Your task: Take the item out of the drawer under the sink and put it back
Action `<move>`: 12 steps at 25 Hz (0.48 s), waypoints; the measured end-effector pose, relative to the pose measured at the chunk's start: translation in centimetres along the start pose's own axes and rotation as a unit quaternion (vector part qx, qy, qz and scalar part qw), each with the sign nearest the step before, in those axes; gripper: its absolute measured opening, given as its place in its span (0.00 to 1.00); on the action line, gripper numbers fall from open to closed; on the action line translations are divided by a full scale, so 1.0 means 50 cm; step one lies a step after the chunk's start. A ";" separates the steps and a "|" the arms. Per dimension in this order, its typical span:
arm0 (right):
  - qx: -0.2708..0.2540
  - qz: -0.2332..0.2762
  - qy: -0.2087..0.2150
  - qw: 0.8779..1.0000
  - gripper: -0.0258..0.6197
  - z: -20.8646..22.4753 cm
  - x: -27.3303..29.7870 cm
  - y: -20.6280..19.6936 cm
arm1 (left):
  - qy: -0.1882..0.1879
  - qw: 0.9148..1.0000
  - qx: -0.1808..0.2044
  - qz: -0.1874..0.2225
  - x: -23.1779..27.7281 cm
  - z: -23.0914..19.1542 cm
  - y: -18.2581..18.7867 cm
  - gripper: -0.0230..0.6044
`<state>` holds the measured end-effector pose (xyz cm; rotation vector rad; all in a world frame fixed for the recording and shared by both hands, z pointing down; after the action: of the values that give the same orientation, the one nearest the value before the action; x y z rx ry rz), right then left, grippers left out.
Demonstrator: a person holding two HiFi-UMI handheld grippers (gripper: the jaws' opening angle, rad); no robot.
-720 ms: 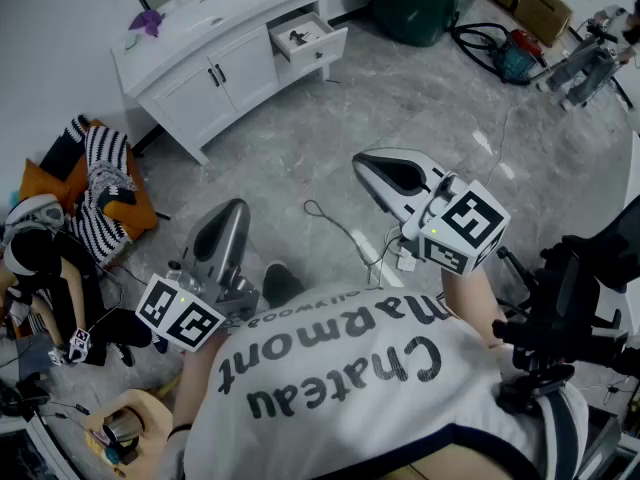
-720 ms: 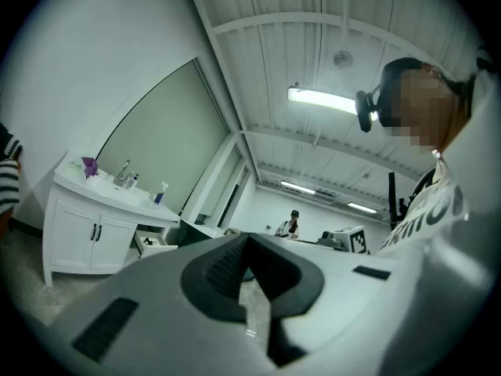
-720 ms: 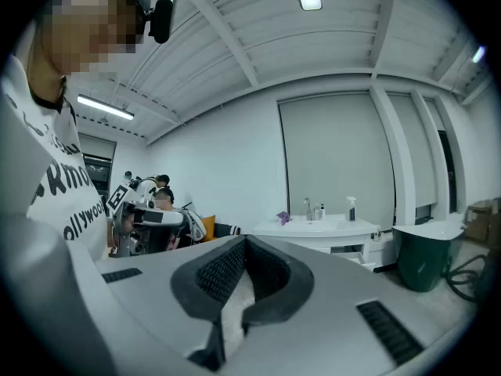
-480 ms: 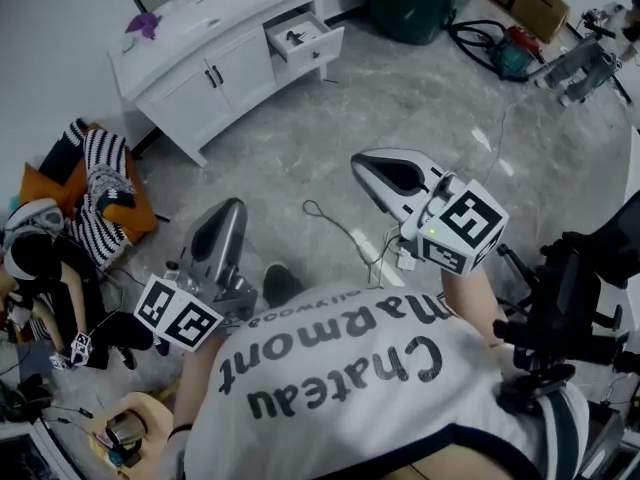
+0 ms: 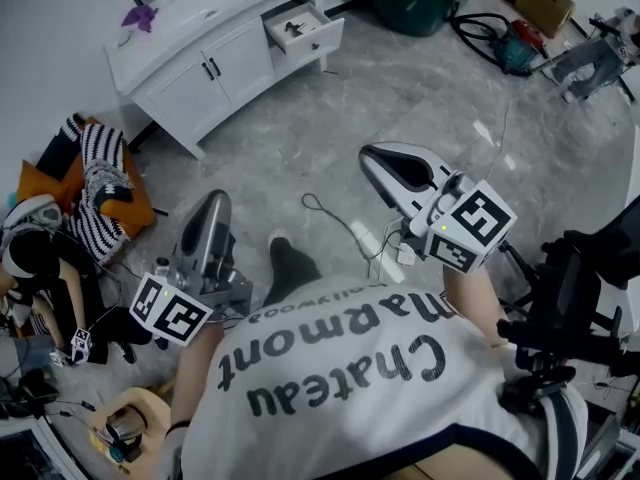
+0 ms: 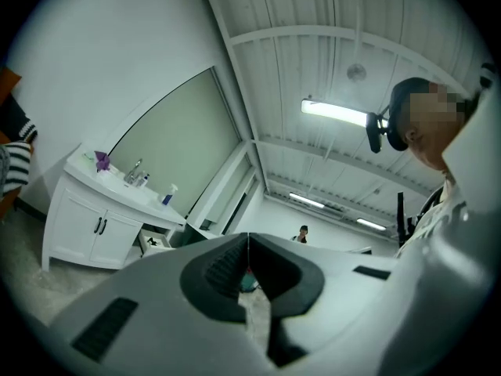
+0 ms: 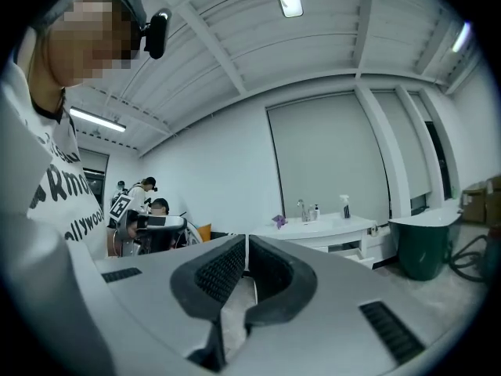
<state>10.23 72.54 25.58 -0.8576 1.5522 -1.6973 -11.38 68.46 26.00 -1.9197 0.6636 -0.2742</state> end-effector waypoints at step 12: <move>0.020 -0.002 -0.051 0.998 0.06 0.154 0.099 0.015 | -0.006 0.998 0.016 -0.060 0.176 -0.139 0.024 0.05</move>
<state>13.90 64.12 25.54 -0.9129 1.4450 -1.6554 -7.81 57.85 27.04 -1.9317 0.5343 -0.3464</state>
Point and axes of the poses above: the fingertips, and each gripper's own axes: x forward along the fingers, z to its right, y out of its top, the point moved 2 cm from there along -x, backward along the fingers
